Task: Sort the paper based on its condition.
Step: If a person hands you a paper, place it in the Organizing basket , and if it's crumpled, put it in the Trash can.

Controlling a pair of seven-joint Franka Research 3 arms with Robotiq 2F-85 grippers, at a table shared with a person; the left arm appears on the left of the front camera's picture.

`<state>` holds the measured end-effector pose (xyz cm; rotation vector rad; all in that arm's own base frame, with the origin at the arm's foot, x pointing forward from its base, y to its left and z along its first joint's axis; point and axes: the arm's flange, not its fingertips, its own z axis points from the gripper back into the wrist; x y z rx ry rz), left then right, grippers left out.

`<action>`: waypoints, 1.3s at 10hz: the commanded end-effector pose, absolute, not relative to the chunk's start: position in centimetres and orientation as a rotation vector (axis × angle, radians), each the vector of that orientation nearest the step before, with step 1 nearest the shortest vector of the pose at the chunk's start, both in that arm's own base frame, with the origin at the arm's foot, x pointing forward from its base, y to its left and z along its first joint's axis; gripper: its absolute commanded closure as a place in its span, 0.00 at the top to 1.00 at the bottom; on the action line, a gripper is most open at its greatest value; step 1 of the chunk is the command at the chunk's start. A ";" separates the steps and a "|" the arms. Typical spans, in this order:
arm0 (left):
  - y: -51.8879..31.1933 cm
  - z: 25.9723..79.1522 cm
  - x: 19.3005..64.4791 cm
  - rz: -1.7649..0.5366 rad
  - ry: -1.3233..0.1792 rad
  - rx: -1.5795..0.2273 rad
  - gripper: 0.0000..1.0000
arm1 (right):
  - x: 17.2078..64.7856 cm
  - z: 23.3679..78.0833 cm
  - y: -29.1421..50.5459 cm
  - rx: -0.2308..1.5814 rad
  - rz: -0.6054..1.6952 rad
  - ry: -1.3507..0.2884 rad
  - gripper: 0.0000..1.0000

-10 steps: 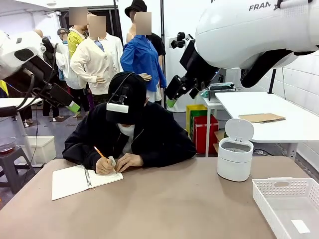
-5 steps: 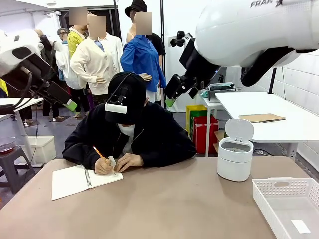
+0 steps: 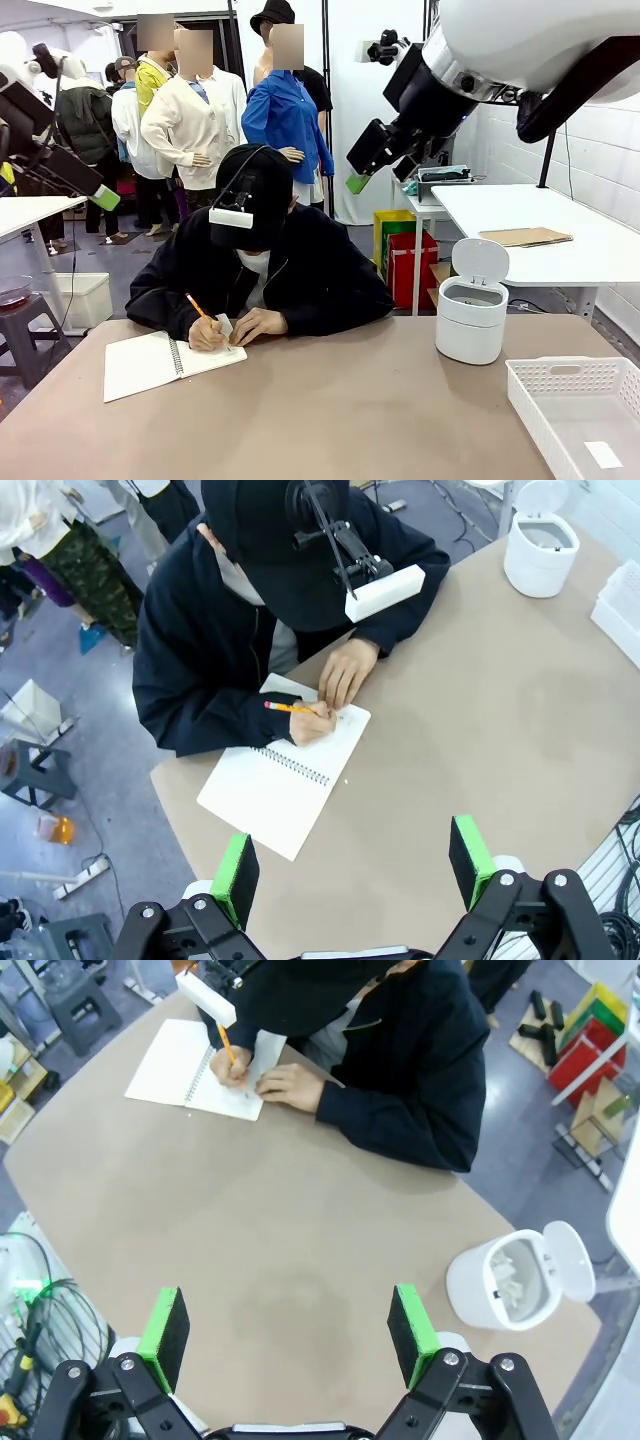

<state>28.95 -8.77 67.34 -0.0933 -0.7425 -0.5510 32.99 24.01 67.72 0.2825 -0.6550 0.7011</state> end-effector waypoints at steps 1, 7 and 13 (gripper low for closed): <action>-7.6 67.3 28.4 -0.540 -0.722 -0.104 1.00 | 32.7 67.4 23.1 0.282 0.750 -0.651 1.00; -8.3 68.3 27.6 -0.562 -0.766 -0.111 1.00 | 31.7 66.5 20.6 0.262 0.755 -0.699 1.00; -8.1 68.1 27.8 -0.546 -0.749 -0.104 1.00 | 31.8 67.7 21.8 0.255 0.752 -0.678 1.00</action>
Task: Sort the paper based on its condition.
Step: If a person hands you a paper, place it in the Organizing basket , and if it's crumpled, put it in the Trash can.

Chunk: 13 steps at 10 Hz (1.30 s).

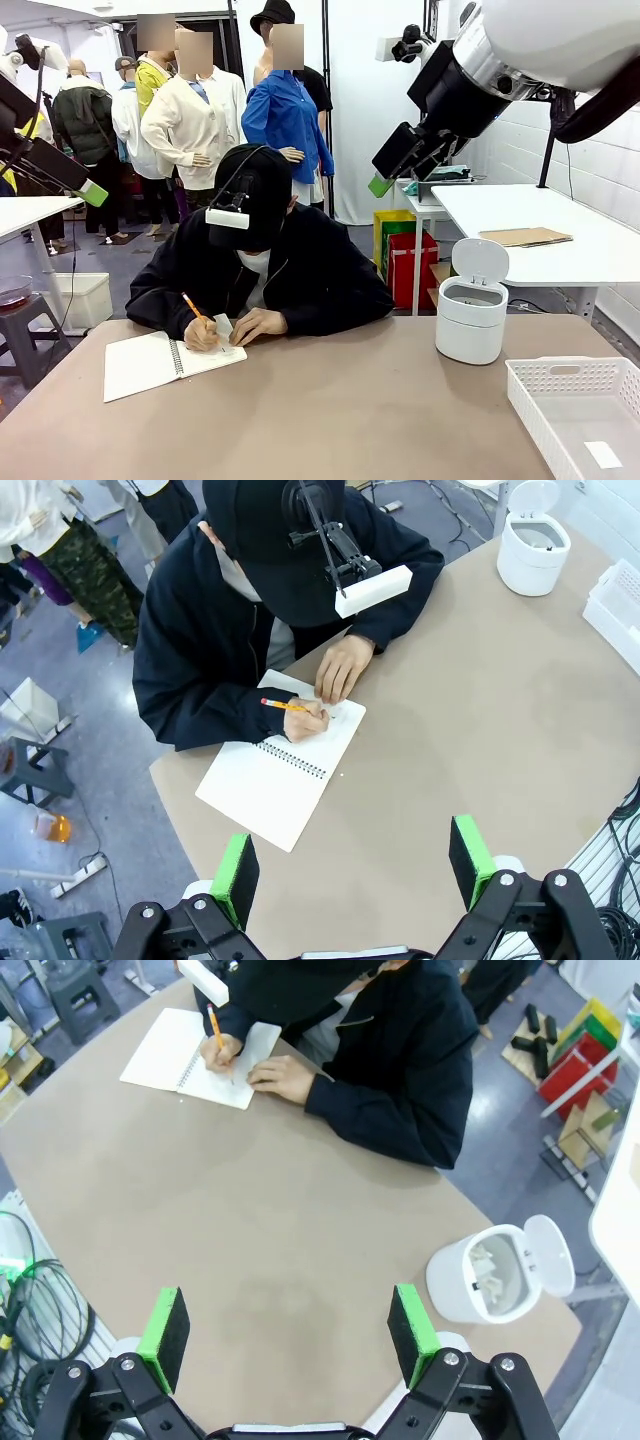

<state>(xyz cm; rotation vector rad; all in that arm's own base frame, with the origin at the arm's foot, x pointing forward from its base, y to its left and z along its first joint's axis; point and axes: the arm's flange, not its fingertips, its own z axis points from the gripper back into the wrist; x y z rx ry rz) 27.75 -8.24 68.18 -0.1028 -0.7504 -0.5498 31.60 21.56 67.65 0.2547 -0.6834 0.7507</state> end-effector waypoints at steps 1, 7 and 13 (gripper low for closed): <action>-8.1 68.1 27.8 -0.546 -0.749 -0.104 1.00 | 31.8 67.7 21.8 0.255 0.752 -0.678 1.00; -8.1 68.1 27.8 -0.546 -0.749 -0.104 1.00 | 31.8 67.7 21.8 0.255 0.752 -0.678 1.00; -8.1 68.1 27.8 -0.546 -0.749 -0.104 1.00 | 31.8 67.7 21.8 0.255 0.752 -0.678 1.00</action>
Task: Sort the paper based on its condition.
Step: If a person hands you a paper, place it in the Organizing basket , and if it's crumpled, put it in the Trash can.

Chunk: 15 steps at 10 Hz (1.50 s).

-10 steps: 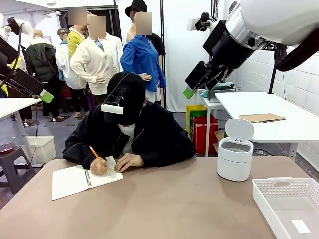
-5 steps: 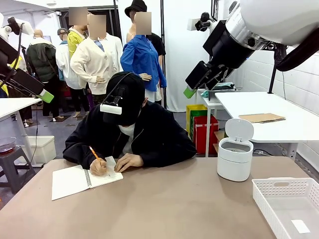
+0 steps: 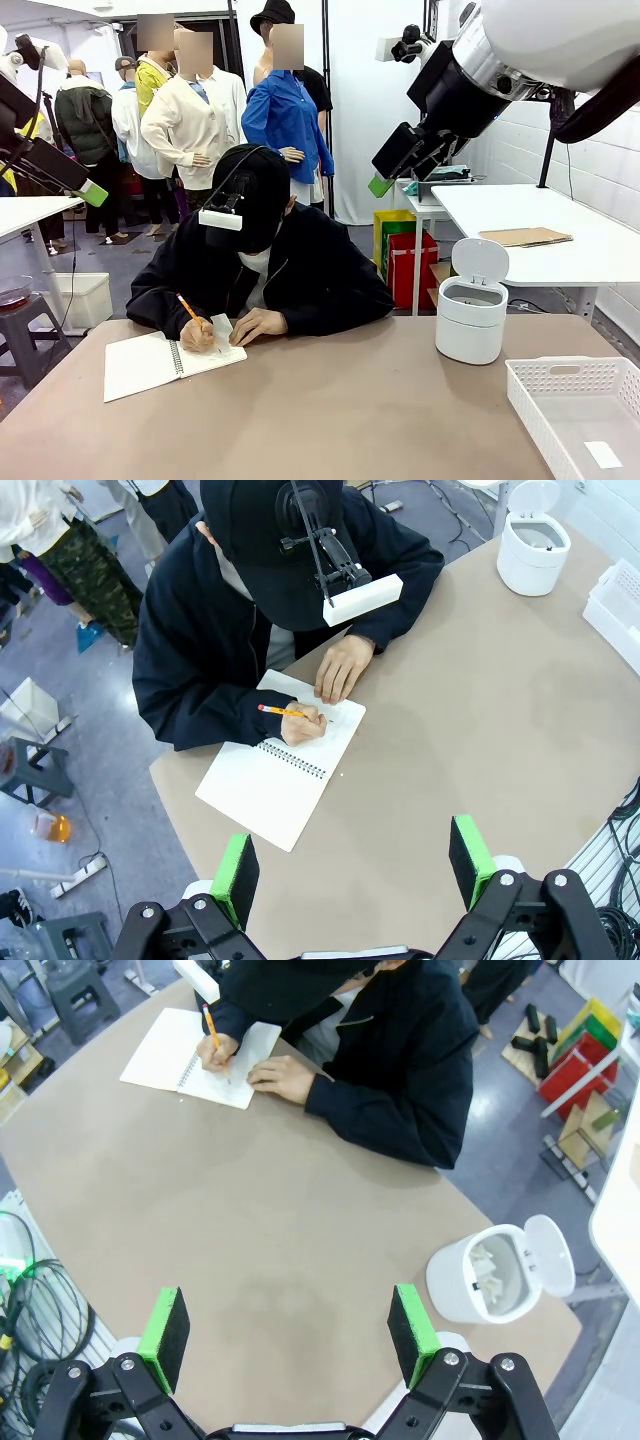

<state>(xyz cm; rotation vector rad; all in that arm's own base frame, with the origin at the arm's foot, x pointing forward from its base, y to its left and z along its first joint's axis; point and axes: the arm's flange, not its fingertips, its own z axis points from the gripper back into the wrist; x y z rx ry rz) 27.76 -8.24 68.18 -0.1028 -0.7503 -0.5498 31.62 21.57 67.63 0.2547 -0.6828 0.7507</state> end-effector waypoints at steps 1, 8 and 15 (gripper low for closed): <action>-8.1 68.1 27.8 -0.546 -0.749 -0.104 1.00 | 31.8 67.7 21.8 0.255 0.752 -0.678 1.00; -8.1 68.1 27.8 -0.546 -0.749 -0.104 1.00 | 31.8 67.7 21.8 0.255 0.752 -0.678 1.00; -8.1 68.1 27.8 -0.546 -0.749 -0.104 1.00 | 31.8 67.7 21.8 0.255 0.752 -0.678 1.00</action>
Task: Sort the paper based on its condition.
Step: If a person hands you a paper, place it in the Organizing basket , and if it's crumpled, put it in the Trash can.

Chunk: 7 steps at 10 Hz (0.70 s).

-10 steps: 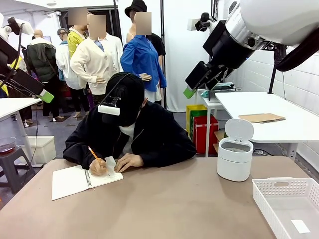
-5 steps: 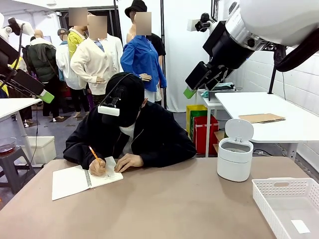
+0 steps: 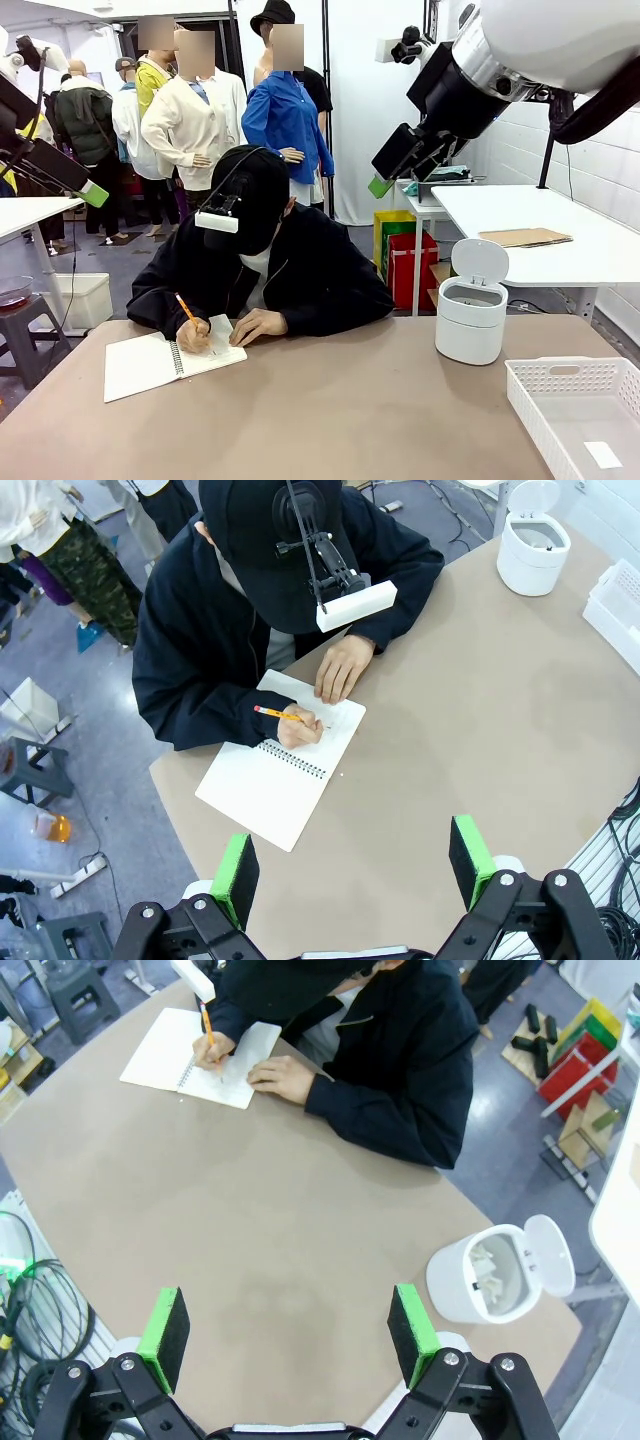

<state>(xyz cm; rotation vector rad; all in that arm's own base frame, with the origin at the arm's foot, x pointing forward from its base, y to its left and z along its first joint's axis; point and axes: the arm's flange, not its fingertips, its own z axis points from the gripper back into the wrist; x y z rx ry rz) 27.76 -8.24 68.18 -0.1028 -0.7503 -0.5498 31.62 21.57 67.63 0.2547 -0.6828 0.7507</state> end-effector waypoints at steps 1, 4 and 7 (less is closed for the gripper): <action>-8.1 68.1 27.8 -0.546 -0.749 -0.104 1.00 | 31.8 67.7 21.8 0.255 0.752 -0.678 1.00; -8.1 68.1 27.8 -0.546 -0.749 -0.104 1.00 | 31.8 67.7 21.8 0.255 0.752 -0.678 1.00; -8.1 68.1 27.8 -0.546 -0.749 -0.104 1.00 | 31.8 67.7 21.8 0.255 0.752 -0.678 1.00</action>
